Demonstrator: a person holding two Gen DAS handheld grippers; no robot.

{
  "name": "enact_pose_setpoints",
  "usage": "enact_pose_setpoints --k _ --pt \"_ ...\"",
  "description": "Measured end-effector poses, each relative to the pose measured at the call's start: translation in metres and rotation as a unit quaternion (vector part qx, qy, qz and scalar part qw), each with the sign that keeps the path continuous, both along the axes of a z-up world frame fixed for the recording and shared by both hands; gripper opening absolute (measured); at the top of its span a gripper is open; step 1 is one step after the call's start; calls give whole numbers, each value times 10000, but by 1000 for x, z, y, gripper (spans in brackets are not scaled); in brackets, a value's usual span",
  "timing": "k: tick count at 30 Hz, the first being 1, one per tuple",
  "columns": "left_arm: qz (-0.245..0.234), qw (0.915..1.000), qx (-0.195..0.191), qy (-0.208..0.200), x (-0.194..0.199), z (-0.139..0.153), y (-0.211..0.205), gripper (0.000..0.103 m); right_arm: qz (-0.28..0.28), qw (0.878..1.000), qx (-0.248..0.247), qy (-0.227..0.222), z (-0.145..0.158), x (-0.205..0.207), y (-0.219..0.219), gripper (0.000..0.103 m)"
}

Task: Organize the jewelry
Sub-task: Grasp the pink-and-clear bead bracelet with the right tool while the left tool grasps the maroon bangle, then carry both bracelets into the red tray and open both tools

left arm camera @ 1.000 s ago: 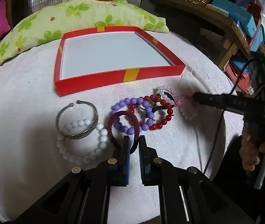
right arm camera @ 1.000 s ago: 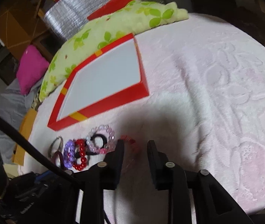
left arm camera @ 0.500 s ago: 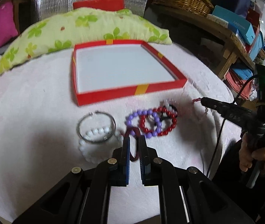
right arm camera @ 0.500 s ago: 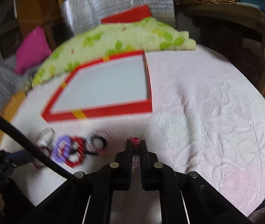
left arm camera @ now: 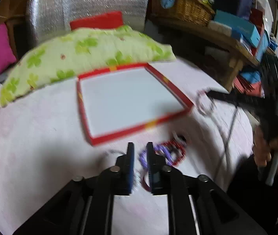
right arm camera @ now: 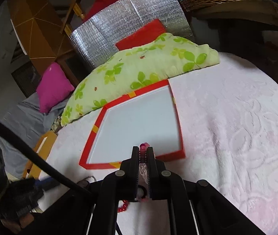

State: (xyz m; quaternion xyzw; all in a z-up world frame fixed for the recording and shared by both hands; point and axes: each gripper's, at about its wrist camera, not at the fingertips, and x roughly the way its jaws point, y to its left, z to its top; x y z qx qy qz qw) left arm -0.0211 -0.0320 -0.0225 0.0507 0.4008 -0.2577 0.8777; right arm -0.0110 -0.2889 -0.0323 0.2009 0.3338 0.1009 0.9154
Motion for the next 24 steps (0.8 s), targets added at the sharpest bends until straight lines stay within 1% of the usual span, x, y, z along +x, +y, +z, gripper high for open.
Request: enact_pose_setpoints --k 1,2,4,7,8,10,11,12,13,14,16,19,22,24 --pt "-61 9999 -6 150 -5 -11 -5 28 20 10000 19 7 -1 0 0 8" --pt "-84 9996 23 256 -8 -20 -10 39 38 10000 35 18 -1 -2 0 8" --pt "-104 9985 140 524 -14 -44 -22 48 61 10000 36 45 -3 -4 0 8" --pt "-110 9961 255 832 -16 -67 -40 48 51 10000 53 56 -4 -6 -3 8" --pt "-102 9961 311 816 -16 -71 -45 48 35 10000 52 77 -5 -6 -4 8" --pt "-64 9970 301 716 -14 -75 -48 48 24 9999 90 130 -7 -5 -6 8" --pt "-47 9969 235 746 -12 -77 -48 45 29 9999 88 145 -8 -5 -6 8" --pt "-36 9970 200 750 -10 -78 -47 38 34 9999 57 155 -8 -5 -5 8" --pt "-12 9971 215 729 -8 -79 -46 19 47 9998 20 167 -9 -4 -4 8" --pt "25 9971 275 707 -6 -79 -45 7 61 9998 6 165 -9 -5 -3 8" --pt "52 9975 197 682 -3 -76 -39 6 72 9999 -6 130 -7 -7 -3 8" --pt "33 9991 124 402 -6 -61 -30 5 96 9999 44 -14 -2 -9 -2 8" --pt "-104 9999 28 112 -5 -33 -23 5 185 9996 178 -155 6 -8 -1 8" --pt "-183 9997 74 -146 2 -11 -22 5 275 9989 331 -208 11 -2 0 8"
